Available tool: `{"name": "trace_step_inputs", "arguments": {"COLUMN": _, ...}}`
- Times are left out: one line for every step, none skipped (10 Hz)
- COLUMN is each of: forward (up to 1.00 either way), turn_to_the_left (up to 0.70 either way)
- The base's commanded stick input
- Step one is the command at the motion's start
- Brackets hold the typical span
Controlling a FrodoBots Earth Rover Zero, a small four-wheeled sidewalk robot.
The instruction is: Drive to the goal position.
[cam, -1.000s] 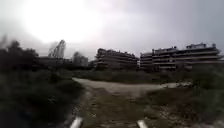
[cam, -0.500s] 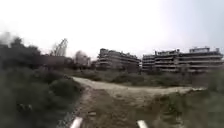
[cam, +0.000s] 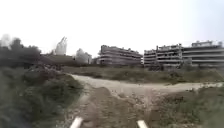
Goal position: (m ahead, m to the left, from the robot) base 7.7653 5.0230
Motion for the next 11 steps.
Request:
{"name": "trace_step_inputs", "arguments": {"forward": 0.7, "turn_to_the_left": 0.0}}
{"name": "trace_step_inputs", "arguments": {"forward": 0.7, "turn_to_the_left": 0.0}}
{"name": "trace_step_inputs", "arguments": {"forward": 0.7, "turn_to_the_left": 0.0}}
{"name": "trace_step_inputs", "arguments": {"forward": 0.7, "turn_to_the_left": 0.0}}
{"name": "trace_step_inputs", "arguments": {"forward": 0.7, "turn_to_the_left": 0.0}}
{"name": "trace_step_inputs", "arguments": {"forward": 0.7, "turn_to_the_left": 0.0}}
{"name": "trace_step_inputs", "arguments": {"forward": 0.7, "turn_to_the_left": 0.0}}
{"name": "trace_step_inputs", "arguments": {"forward": 0.7, "turn_to_the_left": 0.0}}
{"name": "trace_step_inputs", "arguments": {"forward": 0.7, "turn_to_the_left": 0.0}}
{"name": "trace_step_inputs", "arguments": {"forward": 0.7, "turn_to_the_left": 0.0}}
{"name": "trace_step_inputs", "arguments": {"forward": 0.7, "turn_to_the_left": 0.0}}
